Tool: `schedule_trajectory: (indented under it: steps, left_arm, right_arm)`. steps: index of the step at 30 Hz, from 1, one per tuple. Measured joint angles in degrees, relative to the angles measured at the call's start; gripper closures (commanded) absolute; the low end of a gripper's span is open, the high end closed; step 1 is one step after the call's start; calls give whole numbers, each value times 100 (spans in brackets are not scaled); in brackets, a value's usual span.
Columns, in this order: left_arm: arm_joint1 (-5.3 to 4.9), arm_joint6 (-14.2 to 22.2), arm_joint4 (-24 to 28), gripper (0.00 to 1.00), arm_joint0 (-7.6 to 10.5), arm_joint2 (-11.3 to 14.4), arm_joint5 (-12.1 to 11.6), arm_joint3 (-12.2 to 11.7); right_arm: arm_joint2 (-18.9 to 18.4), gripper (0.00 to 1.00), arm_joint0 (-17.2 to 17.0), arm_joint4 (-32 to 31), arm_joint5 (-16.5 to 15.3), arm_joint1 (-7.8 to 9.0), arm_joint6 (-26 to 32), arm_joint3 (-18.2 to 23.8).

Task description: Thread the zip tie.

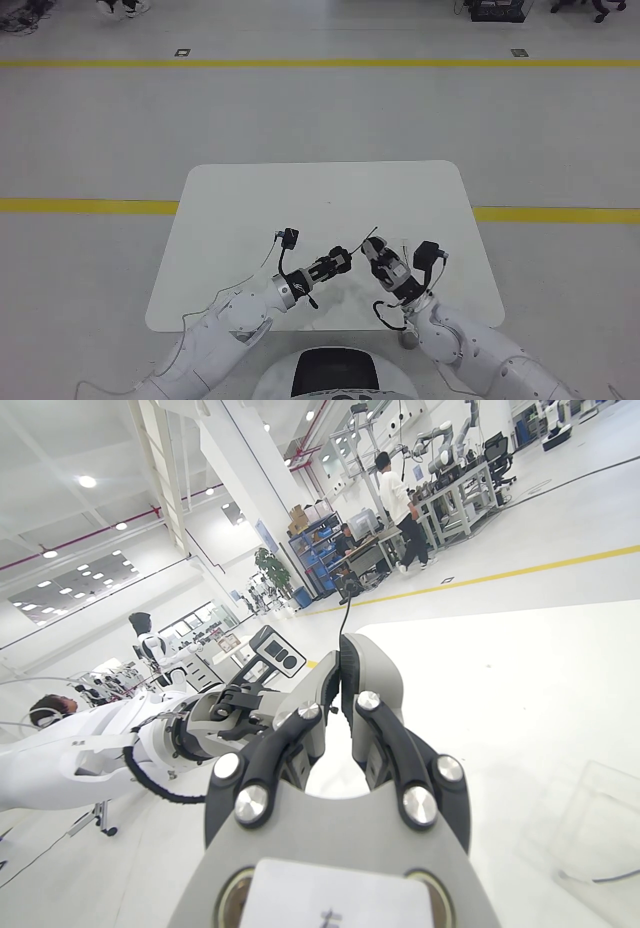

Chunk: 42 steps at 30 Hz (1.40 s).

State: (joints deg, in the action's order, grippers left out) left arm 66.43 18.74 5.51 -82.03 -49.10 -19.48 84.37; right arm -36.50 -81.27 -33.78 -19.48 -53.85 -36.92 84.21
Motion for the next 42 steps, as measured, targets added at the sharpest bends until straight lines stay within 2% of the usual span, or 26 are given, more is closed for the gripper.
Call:
schedule_trajectory:
  steps: [28, 42]
  left_arm:
    - [0, 0, 0, 100, 0, 0, 0, 0]
    - [0, 0, 0, 100, 0, 0, 0, 0]
  right_arm:
    - [-255, 100, -157, -182, 0, -62, 121, -47]
    - [-306, 100, -238, -144, 0, -40, 28, 105]
